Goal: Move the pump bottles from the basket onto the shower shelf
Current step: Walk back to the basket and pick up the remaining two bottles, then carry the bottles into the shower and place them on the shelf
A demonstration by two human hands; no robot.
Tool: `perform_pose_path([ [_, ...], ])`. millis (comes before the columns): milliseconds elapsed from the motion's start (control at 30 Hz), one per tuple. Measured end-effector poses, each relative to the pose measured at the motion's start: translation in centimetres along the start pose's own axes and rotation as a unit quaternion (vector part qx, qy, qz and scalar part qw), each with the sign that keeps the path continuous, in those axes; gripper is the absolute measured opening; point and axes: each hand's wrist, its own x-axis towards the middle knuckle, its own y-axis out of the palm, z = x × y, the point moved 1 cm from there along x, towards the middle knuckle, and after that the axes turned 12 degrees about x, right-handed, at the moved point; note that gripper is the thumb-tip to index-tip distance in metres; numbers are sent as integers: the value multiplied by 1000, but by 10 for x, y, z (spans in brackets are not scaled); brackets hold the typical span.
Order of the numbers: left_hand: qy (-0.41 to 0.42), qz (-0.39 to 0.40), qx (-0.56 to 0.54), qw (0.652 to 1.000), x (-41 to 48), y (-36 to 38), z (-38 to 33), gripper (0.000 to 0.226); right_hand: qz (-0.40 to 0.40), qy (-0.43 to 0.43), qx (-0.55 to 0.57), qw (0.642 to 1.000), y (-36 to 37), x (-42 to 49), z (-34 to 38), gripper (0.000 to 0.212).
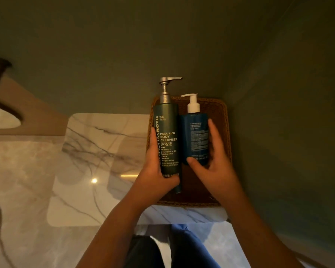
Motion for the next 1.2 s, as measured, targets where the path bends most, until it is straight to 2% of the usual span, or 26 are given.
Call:
perform_pose_path([
  [167, 28, 42, -32, 998, -19, -30, -16, 115, -55, -26, -3, 998, 27, -29, 36, 92],
  [300, 76, 96, -14, 992, -46, -66, -28, 113, -100, -35, 30, 994, 61, -68, 55, 92],
  [433, 117, 138, 35, 983, -78, -90, -40, 112, -178, -47, 35, 982, 97, -116, 63, 94],
  [700, 148, 266, 44, 952, -136, -72, -71, 110, -305, -62, 27, 950, 104, -216, 80, 94],
  [833, 183, 339, 52, 921, -168, -35, -94, 112, -407, -86, 13, 909, 94, -281, 86, 93],
  [1000, 223, 455, 41, 861, -227, 29, -116, 112, -530, -90, -28, 843, 88, -385, 88, 94],
  [1100, 242, 529, 39, 812, -283, 74, -125, 107, -600, -86, -30, 795, 97, -467, 82, 92],
  [1200, 261, 603, 60, 752, -359, 119, -126, 112, -668, -68, -18, 740, 118, -564, 70, 90],
])
